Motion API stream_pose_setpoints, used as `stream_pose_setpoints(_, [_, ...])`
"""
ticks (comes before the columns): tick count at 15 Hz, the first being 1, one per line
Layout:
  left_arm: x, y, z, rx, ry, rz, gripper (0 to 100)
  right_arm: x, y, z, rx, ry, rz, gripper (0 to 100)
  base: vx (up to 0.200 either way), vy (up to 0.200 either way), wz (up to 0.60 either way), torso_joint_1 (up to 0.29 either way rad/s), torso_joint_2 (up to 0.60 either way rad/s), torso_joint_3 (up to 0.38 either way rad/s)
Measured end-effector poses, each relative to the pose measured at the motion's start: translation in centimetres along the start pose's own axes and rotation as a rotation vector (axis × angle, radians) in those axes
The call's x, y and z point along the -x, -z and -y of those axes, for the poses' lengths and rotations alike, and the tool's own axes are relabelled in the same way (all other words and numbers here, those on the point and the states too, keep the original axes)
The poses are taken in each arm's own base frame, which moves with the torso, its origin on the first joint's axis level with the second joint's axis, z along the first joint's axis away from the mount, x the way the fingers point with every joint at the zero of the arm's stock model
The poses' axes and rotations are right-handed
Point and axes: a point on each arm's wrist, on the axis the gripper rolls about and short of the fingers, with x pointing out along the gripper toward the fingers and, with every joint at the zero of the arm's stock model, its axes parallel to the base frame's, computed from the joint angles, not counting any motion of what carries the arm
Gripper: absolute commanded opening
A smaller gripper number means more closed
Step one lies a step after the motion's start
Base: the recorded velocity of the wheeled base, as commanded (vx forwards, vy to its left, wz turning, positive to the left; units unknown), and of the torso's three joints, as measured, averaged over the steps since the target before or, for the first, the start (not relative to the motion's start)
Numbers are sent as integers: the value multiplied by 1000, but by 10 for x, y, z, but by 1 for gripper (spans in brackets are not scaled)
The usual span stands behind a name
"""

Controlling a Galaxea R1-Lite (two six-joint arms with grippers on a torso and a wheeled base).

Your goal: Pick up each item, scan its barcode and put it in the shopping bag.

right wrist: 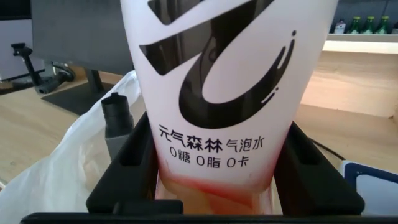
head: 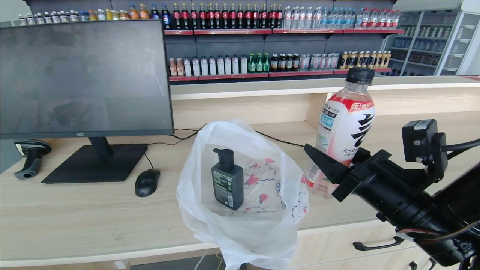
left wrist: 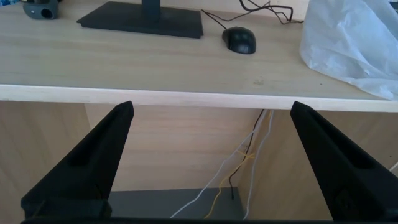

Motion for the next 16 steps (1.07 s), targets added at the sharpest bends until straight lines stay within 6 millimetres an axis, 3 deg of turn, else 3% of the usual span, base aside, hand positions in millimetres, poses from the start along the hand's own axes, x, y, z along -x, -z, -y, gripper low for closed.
stream_pose_setpoints(8, [0,0,0,0,1,0,100,-5,4,0,1,-2,-9,0,0,0,0,0,0,0])
stream_pose_setpoints(16, [0,0,0,0,0,0,100,-45,29,-13,-9,-45,-33,0,0,0,0,0,0,0])
